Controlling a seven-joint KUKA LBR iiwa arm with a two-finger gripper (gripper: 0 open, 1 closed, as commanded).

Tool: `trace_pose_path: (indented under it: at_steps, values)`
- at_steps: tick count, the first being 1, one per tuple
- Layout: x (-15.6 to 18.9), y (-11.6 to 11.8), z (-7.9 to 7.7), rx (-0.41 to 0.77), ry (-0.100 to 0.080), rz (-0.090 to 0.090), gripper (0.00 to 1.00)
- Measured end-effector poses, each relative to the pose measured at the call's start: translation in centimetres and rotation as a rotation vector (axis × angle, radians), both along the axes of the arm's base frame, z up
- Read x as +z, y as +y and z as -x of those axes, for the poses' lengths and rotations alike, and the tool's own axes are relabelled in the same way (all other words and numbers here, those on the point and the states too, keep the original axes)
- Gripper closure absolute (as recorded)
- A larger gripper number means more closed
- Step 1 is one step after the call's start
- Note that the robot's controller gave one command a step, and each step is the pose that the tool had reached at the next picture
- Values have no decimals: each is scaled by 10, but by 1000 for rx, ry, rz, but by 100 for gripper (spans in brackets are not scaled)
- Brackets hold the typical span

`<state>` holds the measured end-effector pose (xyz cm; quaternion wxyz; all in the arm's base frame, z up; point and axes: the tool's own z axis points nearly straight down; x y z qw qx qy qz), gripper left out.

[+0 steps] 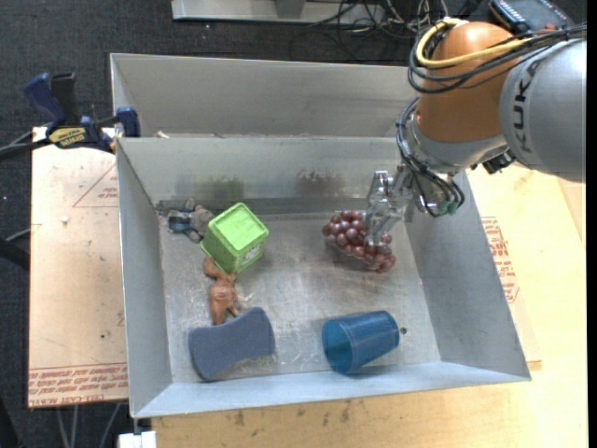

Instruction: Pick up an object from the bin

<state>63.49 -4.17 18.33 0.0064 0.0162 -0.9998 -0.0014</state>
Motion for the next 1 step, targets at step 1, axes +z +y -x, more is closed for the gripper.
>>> trace_pose_path:
  at_steps: [1]
  values:
    - [75, -8, -5, -9, -13, 2, 100]
